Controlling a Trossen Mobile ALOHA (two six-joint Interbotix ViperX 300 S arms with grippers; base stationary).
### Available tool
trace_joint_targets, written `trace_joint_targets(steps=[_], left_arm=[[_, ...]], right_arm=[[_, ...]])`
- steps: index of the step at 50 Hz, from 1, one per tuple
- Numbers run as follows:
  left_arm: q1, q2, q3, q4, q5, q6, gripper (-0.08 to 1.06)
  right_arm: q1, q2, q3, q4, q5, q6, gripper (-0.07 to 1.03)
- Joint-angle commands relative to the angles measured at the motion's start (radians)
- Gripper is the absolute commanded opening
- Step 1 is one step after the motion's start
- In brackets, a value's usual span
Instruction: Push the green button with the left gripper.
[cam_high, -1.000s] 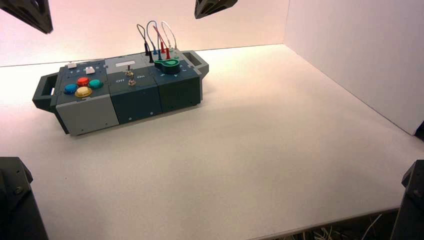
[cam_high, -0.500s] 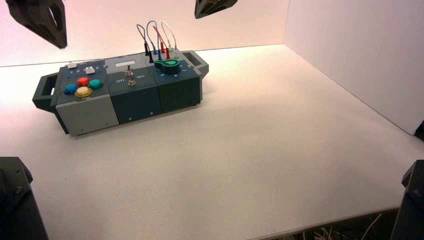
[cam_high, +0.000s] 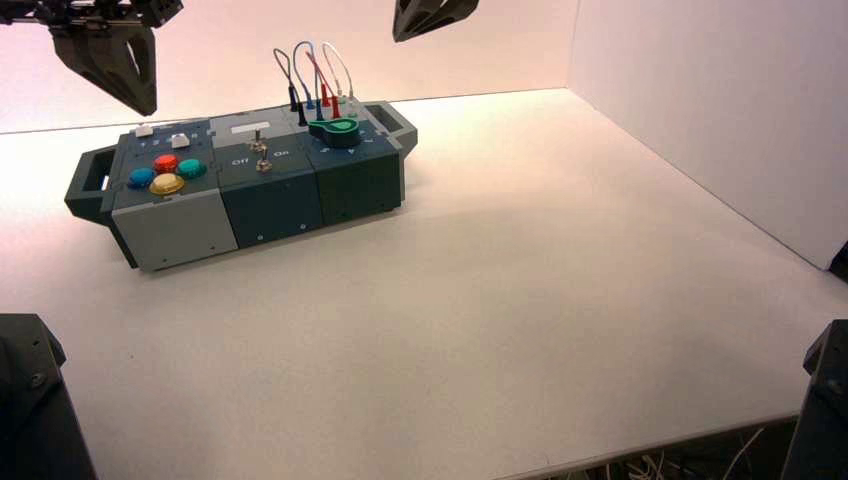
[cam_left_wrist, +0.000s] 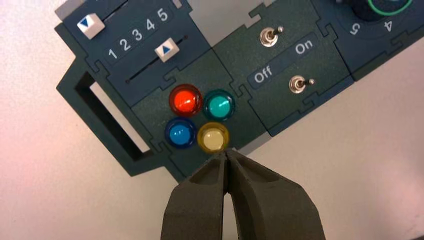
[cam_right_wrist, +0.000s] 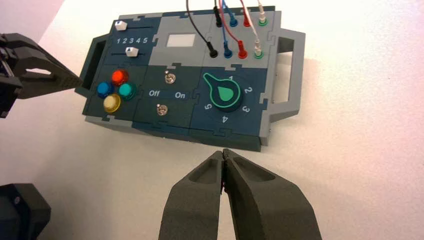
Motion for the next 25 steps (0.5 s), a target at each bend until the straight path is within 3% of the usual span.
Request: trace_joint_targets(steps=[1, 25], left_arm=[[-0.005, 0.009, -0.018, 0.003, -0.032, 0.005, -0.03], [-0.008, 0.120, -0.048, -0.002, -0.081, 0.005, -0.03]], right_arm=[[-0.017, -0.014, -0.009, 0.003, -0.011, 0.000, -0.02], [-0.023, -0.011, -0.006, 0.003, -0.018, -0.002, -0.02]])
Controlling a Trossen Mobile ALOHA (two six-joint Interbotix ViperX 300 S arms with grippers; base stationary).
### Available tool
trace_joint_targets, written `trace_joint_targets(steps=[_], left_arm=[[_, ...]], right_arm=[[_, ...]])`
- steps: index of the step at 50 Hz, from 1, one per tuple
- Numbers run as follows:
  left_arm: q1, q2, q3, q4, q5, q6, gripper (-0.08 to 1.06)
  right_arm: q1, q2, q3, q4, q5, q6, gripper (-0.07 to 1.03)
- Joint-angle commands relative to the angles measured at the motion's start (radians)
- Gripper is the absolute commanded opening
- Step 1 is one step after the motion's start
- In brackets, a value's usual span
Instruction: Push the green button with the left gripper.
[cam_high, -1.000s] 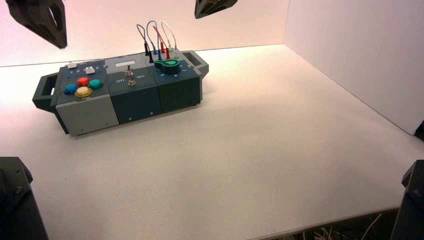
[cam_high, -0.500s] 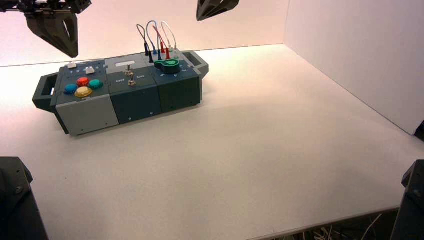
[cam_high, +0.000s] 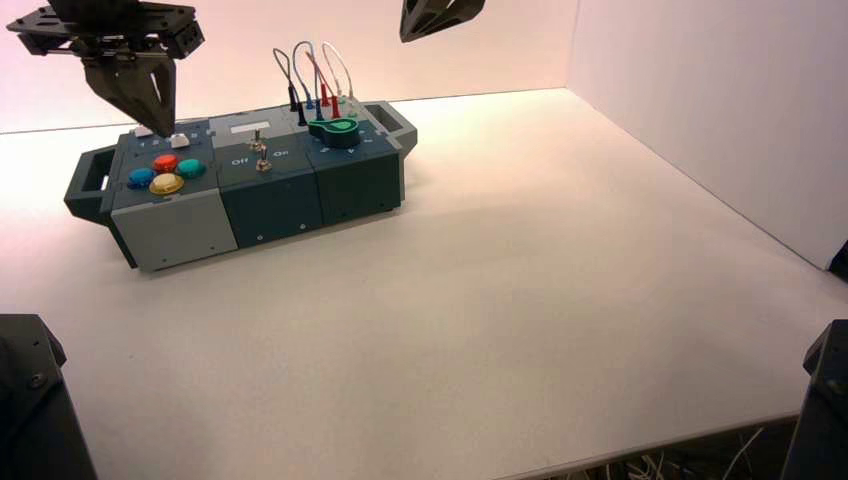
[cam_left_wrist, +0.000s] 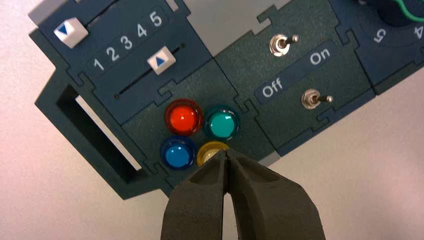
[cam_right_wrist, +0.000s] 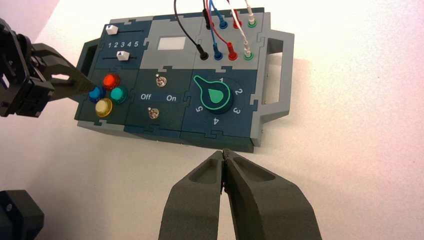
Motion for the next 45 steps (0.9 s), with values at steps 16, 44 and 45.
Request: trace_joint_targets(steps=[16, 44, 45], left_arm=[[-0.005, 0.018, -0.021, -0.012, -0.041, 0.005, -0.03], [-0.005, 0.097, -0.018, -0.031, -0.069, 0.011, -0.03], [-0.005, 0.101, -0.018, -0.032, -0.071, 0.011, -0.03]], right_arm=[[-0.008, -0.015, -0.006, 0.003, -0.009, -0.002, -0.02], [-0.008, -0.025, 0.005, 0.003, -0.009, -0.002, -0.02], [-0.008, -0.025, 0.005, 0.003, -0.009, 0.000, -0.02]])
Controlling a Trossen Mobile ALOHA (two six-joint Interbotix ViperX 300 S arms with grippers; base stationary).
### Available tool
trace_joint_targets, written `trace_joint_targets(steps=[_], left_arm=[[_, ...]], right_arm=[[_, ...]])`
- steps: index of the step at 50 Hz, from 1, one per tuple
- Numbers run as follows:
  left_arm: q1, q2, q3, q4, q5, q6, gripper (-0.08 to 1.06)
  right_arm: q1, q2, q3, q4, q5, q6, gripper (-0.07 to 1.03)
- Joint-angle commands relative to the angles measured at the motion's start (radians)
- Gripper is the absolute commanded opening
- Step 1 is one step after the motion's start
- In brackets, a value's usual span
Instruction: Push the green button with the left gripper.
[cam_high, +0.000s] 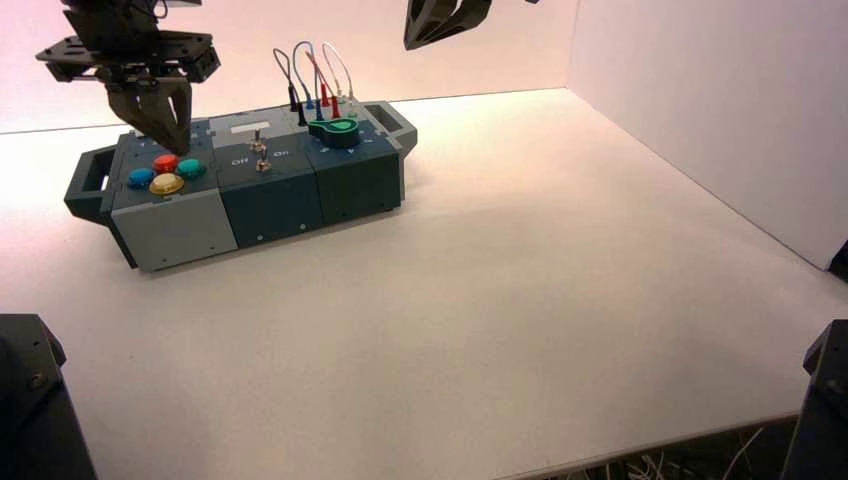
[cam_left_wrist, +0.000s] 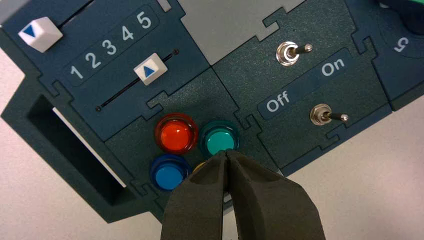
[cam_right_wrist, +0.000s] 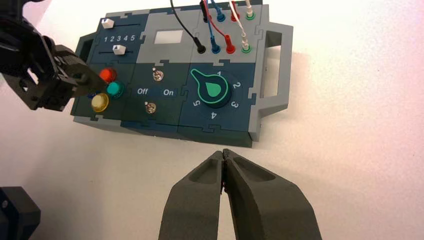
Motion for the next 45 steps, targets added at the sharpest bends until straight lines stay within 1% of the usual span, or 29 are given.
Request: trace_joint_targets(steps=[1, 16, 28, 33, 45], left_arm=[[-0.005, 0.002, -0.015, -0.005, -0.012, 0.011, -0.03], [-0.005, 0.037, 0.000, -0.008, -0.057, 0.017, -0.03], [-0.015, 0.074, 0.000, -0.008, -0.058, 0.017, -0.03], [-0.028, 0.074, -0.002, -0.008, -0.058, 0.017, -0.03], [-0.028, 0.041, -0.002, -0.011, -0.054, 0.018, -0.03]], right_arm=[[-0.006, -0.023, -0.011, 0.003, -0.011, -0.002, -0.02], [-0.006, -0.025, -0.005, 0.003, -0.011, -0.002, -0.02], [-0.009, -0.023, 0.000, 0.003, -0.017, -0.002, -0.02], [-0.012, -0.023, 0.002, 0.003, -0.017, -0.002, -0.02], [-0.014, -0.025, 0.002, 0.003, -0.017, -0.002, -0.02]])
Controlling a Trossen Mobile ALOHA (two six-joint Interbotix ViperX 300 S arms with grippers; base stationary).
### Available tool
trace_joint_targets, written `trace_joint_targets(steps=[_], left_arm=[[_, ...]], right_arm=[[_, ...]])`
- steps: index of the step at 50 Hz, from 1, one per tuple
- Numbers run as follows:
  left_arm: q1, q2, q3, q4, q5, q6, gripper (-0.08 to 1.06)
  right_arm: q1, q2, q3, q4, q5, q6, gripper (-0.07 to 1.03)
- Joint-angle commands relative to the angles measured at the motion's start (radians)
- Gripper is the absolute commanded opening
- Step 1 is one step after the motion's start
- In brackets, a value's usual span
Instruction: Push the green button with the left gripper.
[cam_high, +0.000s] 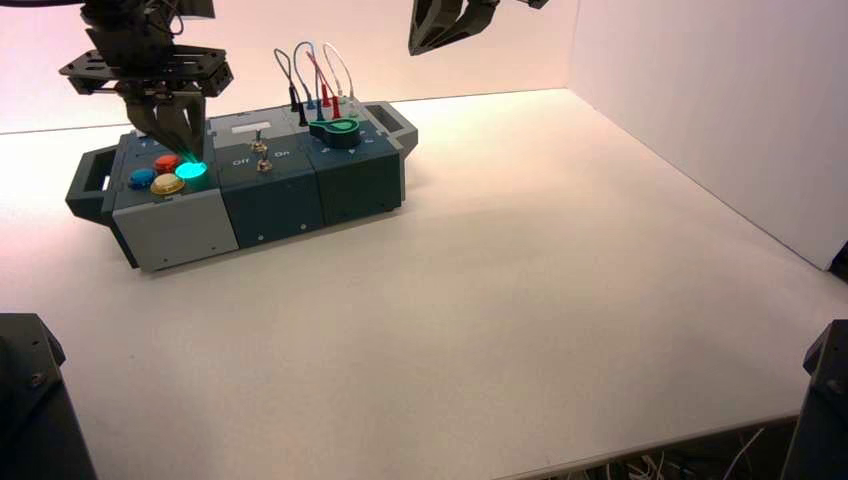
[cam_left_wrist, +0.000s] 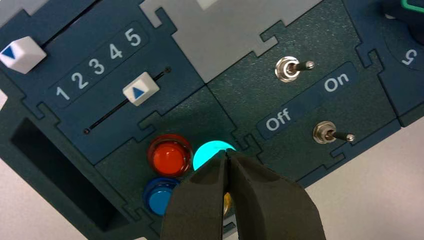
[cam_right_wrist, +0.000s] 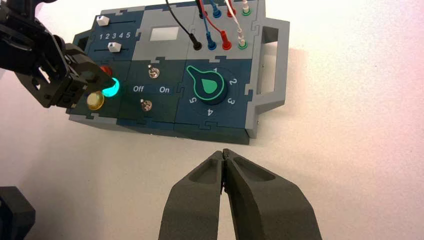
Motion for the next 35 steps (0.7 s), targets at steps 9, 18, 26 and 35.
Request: trace_joint_targets(steps=[9, 18, 26, 35], left_arm=[[-0.005, -0.061, 0.005, -0.006, 0.026, 0.003, -0.03], [0.008, -0.094, -0.006, -0.006, 0.048, 0.003, -0.03], [0.014, -0.117, -0.017, -0.006, 0.057, 0.003, -0.03], [0.014, -0.155, -0.020, -0.006, 0.060, 0.005, -0.03]], right_arm=[[-0.008, -0.034, -0.015, 0.003, -0.002, 0.000, -0.02], [-0.008, -0.058, -0.018, 0.003, 0.008, 0.000, -0.02], [-0.008, -0.081, -0.020, 0.003, 0.020, 0.000, -0.02], [-0.009, -0.098, -0.018, 0.003, 0.025, 0.000, -0.02]])
